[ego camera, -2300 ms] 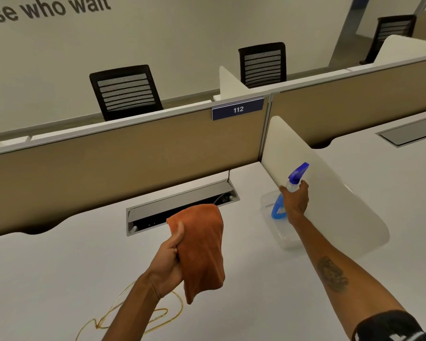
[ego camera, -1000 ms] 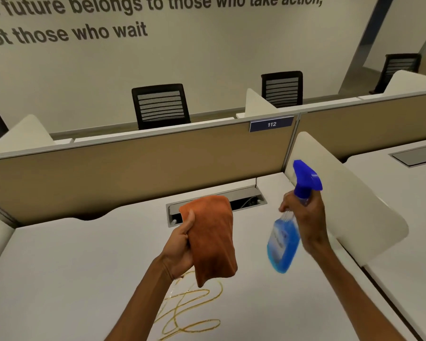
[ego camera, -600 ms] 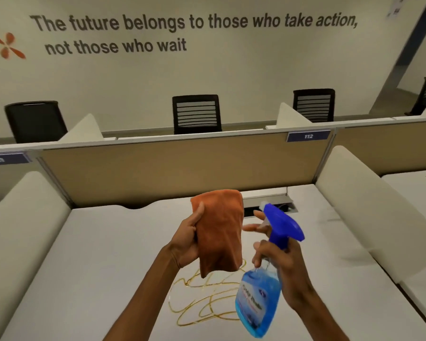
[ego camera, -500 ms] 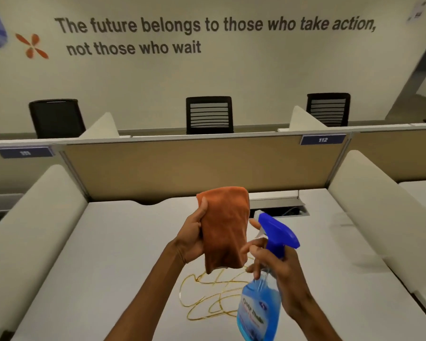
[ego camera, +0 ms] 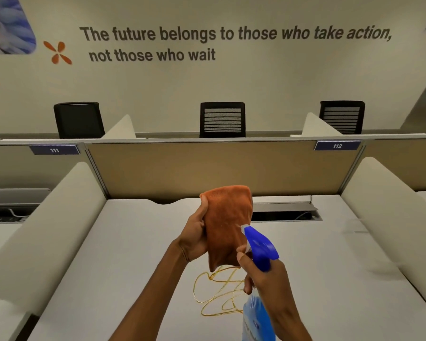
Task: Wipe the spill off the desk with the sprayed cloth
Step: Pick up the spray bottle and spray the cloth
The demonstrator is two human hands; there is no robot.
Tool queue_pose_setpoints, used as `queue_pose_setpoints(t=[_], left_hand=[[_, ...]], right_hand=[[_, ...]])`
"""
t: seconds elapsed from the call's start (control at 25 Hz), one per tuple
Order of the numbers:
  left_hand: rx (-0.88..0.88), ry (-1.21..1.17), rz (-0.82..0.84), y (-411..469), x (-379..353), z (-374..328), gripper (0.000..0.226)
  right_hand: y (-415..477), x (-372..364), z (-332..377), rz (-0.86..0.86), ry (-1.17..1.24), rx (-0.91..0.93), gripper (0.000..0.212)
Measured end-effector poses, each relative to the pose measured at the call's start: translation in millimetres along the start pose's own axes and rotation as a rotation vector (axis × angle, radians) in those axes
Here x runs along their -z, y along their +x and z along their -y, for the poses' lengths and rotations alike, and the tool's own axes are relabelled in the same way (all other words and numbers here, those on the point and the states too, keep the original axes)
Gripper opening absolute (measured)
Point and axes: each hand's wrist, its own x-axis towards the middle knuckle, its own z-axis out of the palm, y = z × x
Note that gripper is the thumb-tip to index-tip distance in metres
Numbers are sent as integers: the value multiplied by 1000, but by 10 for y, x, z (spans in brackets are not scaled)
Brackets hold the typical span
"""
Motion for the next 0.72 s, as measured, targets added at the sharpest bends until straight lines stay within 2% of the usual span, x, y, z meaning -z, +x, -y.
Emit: queue_pose_setpoints(t=[0.08,0.24,0.48,0.72], left_hand=[[0,31,-4,-7,18,-2,71],[14,78,-18,-2,50,8,69],[12,92,-41,12,76,-16,69],[-54,-61,-16,46,129,-201,74]], right_hand=[[-14,-41,33,-9,9,7,14],[-44,-106,132,-20,35,58,36],[-22,-172,187,-32,17,109,39],[-123,-261,10,-22,-22,5,39]])
